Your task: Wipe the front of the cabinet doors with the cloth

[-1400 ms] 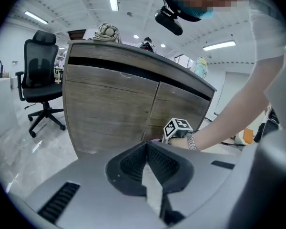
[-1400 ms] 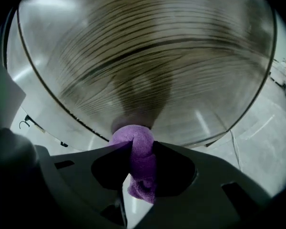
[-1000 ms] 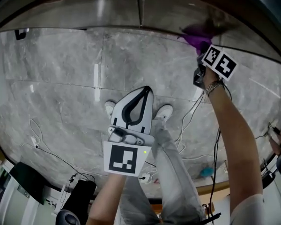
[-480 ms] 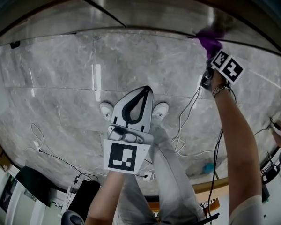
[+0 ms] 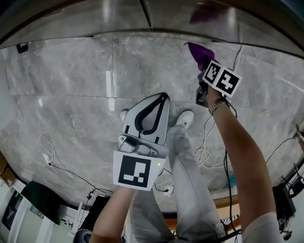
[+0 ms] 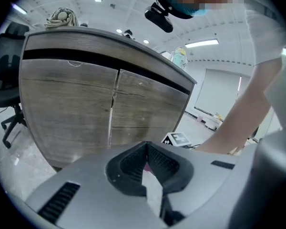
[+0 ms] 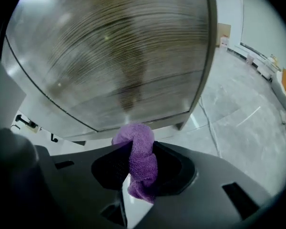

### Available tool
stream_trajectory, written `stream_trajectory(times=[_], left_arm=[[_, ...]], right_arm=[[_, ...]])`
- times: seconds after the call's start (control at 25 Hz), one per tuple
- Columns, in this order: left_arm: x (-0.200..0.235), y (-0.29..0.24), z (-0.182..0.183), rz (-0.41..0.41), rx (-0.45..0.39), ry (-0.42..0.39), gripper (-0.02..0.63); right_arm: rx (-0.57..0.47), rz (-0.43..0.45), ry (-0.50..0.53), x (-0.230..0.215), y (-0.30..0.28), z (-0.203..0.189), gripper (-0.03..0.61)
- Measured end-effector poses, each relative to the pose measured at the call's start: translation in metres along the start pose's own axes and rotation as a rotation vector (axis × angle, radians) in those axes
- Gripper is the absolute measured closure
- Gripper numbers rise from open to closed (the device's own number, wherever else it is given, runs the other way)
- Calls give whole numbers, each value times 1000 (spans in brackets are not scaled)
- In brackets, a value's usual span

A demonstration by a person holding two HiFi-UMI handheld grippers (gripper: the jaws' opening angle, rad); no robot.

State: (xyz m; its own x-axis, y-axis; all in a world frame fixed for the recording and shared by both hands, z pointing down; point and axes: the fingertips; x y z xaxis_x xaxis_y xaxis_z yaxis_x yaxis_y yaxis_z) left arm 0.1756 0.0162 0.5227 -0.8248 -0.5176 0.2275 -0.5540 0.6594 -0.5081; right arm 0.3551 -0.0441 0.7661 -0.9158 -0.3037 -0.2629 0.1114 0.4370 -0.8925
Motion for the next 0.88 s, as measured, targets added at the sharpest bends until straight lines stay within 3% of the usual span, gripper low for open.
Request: stream_trajectory(times=[0.24,0.44,0.64,0.88], left_arm=[[46,48,-10,98,11,29,607],[48,56,-22,147,-9,66,607],[42,43,-34,141,-19,83,607],[50,21,-41,145,-19,97,607]], right_arm=[[7,120,21,103,-29,-16,460],[-6,158,65,145,-60,-11,460],[-51,106,89,119,-74,11,460],[-75,-21,89,24,-67,41,460]])
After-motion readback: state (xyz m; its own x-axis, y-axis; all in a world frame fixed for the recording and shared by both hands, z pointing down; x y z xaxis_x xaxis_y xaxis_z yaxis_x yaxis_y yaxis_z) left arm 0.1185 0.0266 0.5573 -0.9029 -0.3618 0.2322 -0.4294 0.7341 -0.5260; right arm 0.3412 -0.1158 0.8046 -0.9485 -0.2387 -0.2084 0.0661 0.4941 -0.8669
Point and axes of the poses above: the fingertips, and each gripper's own axes: y backward along the fingers, x to its left, z out of its top, and after that the axes turned 4 degrees about -y, right-handed
